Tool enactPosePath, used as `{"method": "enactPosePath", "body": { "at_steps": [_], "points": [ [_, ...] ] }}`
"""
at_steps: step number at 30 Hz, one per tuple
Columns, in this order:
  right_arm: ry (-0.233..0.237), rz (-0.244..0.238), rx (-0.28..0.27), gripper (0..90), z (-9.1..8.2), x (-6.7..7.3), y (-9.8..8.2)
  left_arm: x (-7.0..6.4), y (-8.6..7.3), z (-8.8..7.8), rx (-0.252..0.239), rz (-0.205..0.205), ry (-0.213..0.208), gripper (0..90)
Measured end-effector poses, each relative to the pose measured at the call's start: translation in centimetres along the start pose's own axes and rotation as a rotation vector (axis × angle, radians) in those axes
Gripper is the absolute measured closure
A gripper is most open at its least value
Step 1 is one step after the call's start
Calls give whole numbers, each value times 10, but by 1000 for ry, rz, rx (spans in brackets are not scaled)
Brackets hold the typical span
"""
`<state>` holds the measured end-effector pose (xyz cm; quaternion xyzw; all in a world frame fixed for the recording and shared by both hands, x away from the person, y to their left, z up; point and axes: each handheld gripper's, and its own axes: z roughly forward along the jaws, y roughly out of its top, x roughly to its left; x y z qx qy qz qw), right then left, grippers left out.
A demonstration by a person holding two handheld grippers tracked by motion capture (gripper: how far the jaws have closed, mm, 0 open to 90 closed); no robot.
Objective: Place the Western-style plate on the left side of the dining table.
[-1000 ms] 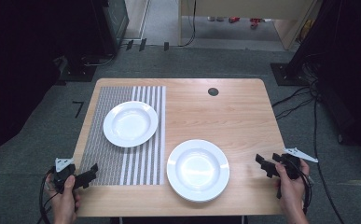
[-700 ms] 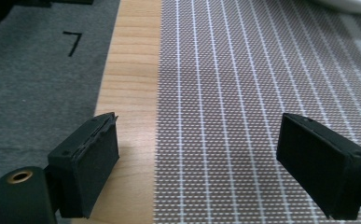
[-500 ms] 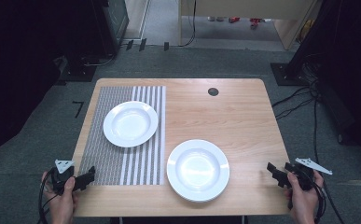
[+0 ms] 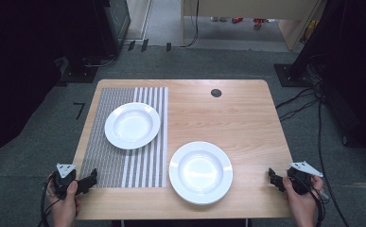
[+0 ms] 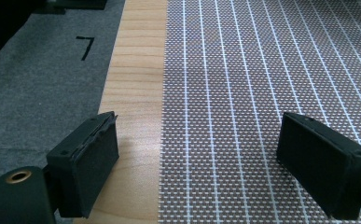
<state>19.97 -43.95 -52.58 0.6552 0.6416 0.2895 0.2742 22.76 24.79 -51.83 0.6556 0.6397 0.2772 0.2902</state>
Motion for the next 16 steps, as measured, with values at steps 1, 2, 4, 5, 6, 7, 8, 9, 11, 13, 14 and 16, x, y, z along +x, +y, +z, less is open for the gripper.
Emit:
{"method": "enactPosePath", "body": {
  "at_steps": [1, 2, 4, 5, 6, 7, 8, 9, 11, 13, 14, 16],
  "points": [
    [-7, 7, 4, 115, 0, 1, 0, 0, 0, 0, 0, 0, 0, 124],
    [-7, 6, 3, 112, 1, 1, 0, 0, 0, 0, 0, 0, 1, 125],
    [-9, 7, 4, 106, 1, 1, 1, 0, 0, 0, 0, 0, 1, 124],
    [-9, 7, 4, 105, 1, 1, 1, 0, 0, 0, 0, -1, 1, 124],
    [-9, 7, 4, 105, 1, 1, 1, 0, 0, 0, 0, -1, 1, 124],
    [-9, 7, 4, 105, 1, 1, 1, 0, 0, 0, 0, -1, 0, 124],
    [-9, 7, 4, 105, 1, 1, 1, 0, 0, 0, -1, -1, 1, 125],
    [-9, 8, 4, 105, 1, 1, 1, 0, 0, 0, -1, -1, 1, 126],
    [-10, 8, 5, 98, 1, 1, 1, 0, 0, 0, 0, -1, 1, 126],
    [-11, 8, 6, 95, 1, 1, 1, 0, 0, 0, 0, -1, 1, 126],
    [-11, 12, 7, 92, 1, 1, 1, 0, 0, 0, 0, -1, 1, 125],
    [-12, 13, 9, 89, 1, 1, 1, 0, 0, 0, 0, -1, 1, 125]
  ]
}}
